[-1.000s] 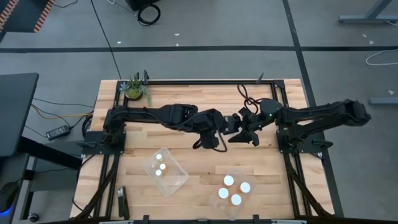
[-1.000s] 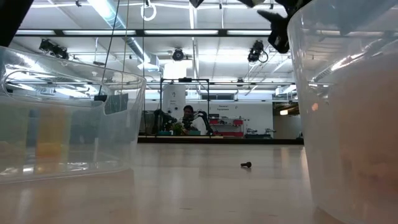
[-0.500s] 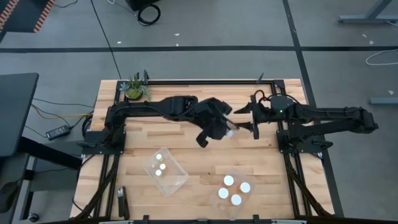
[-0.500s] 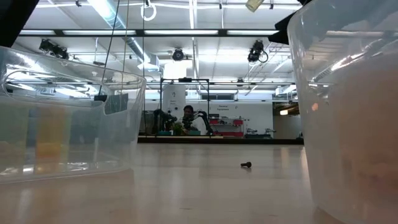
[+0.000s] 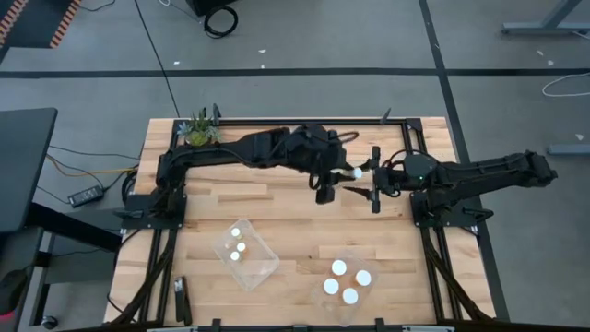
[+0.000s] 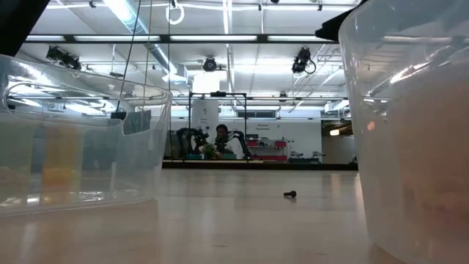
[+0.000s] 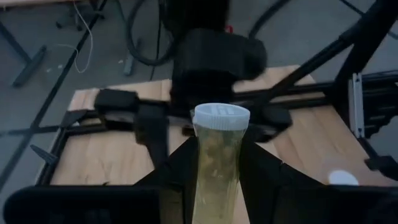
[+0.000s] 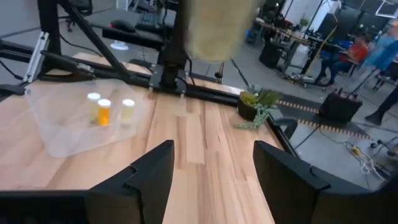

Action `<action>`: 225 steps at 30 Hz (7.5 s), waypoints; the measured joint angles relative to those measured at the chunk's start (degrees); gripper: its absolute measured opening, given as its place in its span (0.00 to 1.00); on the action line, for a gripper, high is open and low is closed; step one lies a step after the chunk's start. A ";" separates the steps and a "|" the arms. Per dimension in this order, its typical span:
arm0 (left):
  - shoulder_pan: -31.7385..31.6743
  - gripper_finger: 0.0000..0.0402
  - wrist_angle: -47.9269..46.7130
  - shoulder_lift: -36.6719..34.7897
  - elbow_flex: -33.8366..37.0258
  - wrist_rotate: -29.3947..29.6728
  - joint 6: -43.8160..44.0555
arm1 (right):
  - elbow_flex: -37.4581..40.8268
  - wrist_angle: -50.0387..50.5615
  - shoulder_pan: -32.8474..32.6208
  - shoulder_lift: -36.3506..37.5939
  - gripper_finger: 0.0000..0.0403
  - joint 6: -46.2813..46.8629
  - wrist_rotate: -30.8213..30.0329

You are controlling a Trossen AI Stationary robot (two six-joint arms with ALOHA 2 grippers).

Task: Pick and place medicine bottles into bin by pill shape (circle, oval)
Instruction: Adjust the small yellow pill bottle

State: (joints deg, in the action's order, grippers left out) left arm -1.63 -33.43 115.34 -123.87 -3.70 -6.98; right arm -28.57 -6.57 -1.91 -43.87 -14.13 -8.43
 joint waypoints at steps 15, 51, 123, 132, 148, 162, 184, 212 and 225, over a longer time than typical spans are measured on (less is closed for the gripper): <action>5.12 0.24 22.90 0.06 21.69 3.05 0.79 | 3.93 6.81 -5.63 -0.12 0.56 8.70 -3.60; 5.05 0.22 58.06 -0.05 38.25 5.83 1.52 | 9.19 -6.09 -14.52 0.12 0.54 11.20 -10.21; 4.41 0.71 45.31 -4.34 37.42 8.57 4.57 | 7.25 5.00 -12.07 -2.52 0.29 21.05 -10.56; 3.66 0.68 41.06 -4.34 37.44 8.65 5.71 | 4.08 5.00 -10.86 -9.98 0.30 21.30 -10.56; 4.02 0.66 32.48 -4.31 37.46 8.63 4.85 | -3.93 8.68 -8.60 -20.49 0.30 20.66 -6.21; 4.00 0.52 28.27 -4.31 37.46 8.63 4.81 | -6.35 9.61 -8.22 -23.22 0.30 20.81 -5.38; 5.12 0.29 23.81 -5.59 37.48 8.53 5.64 | -6.35 13.01 -8.22 -23.20 0.49 20.51 -3.06; 18.92 0.27 12.78 -7.46 40.96 18.80 21.32 | -6.28 30.19 -8.25 -8.52 0.59 22.48 -7.37; 25.41 0.27 12.05 -9.35 45.63 25.47 28.15 | -6.30 32.28 -8.40 -5.95 0.59 22.54 -8.04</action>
State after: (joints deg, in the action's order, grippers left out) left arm 23.77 -21.38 105.99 -78.24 21.77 21.17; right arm -34.87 25.71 -10.31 -49.82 8.41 -16.47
